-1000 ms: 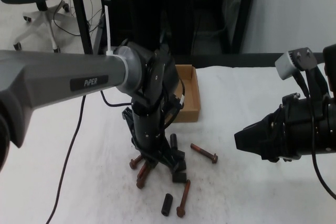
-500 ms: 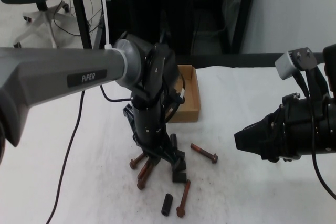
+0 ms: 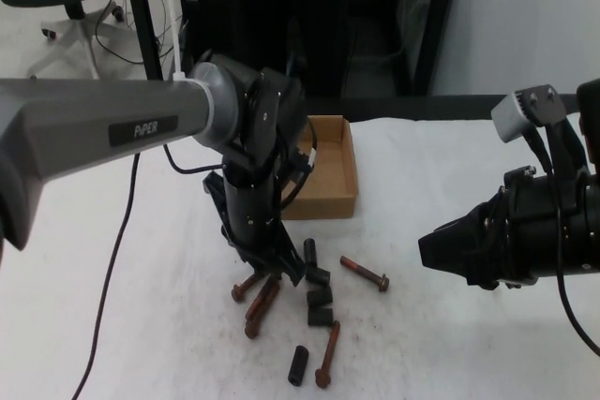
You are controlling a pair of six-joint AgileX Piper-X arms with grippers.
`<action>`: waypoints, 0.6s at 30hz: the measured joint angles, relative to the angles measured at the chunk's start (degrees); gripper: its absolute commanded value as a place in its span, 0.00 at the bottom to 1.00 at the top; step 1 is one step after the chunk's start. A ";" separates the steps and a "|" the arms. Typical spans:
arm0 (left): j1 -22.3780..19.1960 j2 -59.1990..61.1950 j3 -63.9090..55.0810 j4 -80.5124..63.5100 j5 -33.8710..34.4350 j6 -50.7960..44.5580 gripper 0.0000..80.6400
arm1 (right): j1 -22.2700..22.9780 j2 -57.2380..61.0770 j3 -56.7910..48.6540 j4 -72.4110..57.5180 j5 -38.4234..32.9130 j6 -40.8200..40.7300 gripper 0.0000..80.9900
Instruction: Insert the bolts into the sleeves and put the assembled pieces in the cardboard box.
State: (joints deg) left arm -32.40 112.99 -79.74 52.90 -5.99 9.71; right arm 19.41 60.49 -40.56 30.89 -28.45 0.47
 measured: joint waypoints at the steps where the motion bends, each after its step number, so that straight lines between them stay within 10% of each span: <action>1: 0.00 0.00 0.00 0.00 0.80 -0.58 0.36 | 0.00 0.00 0.00 0.00 0.00 0.00 0.39; 18: -1.39 0.00 0.00 -0.11 -0.21 -2.40 0.36 | 0.00 0.00 0.00 0.00 0.00 0.00 0.39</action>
State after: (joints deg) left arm -33.79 112.99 -79.74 52.79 -6.20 7.31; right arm 19.41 60.49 -40.56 30.89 -28.45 0.47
